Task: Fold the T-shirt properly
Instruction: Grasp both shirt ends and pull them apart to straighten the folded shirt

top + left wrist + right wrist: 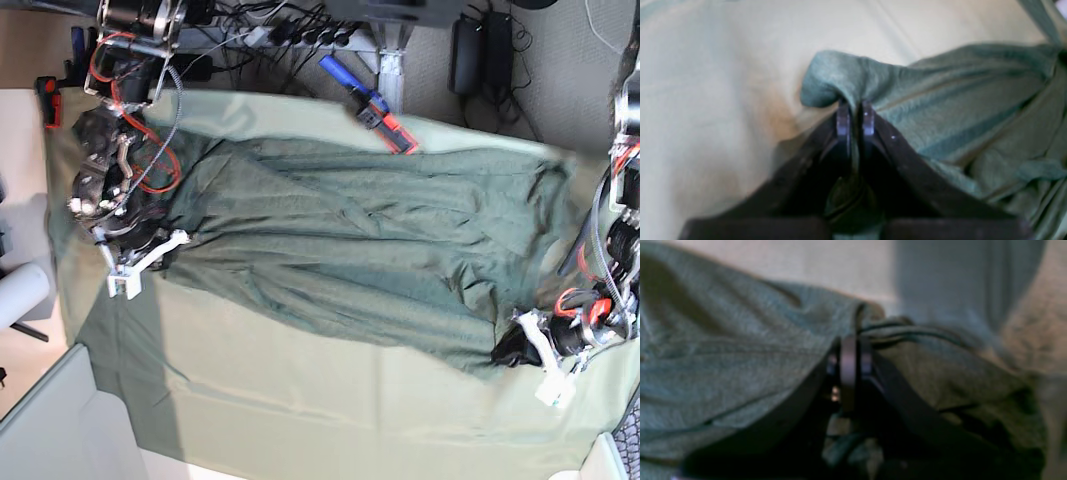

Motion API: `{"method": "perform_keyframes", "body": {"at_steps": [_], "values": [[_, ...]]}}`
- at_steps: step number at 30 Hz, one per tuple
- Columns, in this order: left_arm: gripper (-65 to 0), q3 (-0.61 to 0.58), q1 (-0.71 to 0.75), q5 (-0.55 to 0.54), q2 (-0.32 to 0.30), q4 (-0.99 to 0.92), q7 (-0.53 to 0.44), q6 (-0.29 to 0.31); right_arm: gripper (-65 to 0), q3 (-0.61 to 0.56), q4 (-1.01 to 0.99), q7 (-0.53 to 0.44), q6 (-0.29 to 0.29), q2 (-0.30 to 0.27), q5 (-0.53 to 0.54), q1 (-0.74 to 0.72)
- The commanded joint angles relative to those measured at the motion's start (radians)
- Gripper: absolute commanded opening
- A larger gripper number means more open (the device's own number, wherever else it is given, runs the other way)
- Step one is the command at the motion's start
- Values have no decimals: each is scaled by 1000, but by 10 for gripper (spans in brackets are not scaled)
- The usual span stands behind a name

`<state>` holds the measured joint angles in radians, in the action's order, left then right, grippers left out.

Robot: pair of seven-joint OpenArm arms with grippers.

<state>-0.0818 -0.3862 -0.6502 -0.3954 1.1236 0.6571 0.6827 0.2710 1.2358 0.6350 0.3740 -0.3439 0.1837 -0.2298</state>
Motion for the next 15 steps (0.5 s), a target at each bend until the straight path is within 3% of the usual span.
{"method": "perform_keyframes", "body": {"at_steps": [1, 15], "values": [[-650, 5, -9, -18, -21, 46, -21, 15, -650, 6, 26, -12, 7, -23, 13, -16], [-650, 5, 195, 1, -107, 407, -24, 15, -650, 6, 249, -13, 7, -33, 34, 143]]}}
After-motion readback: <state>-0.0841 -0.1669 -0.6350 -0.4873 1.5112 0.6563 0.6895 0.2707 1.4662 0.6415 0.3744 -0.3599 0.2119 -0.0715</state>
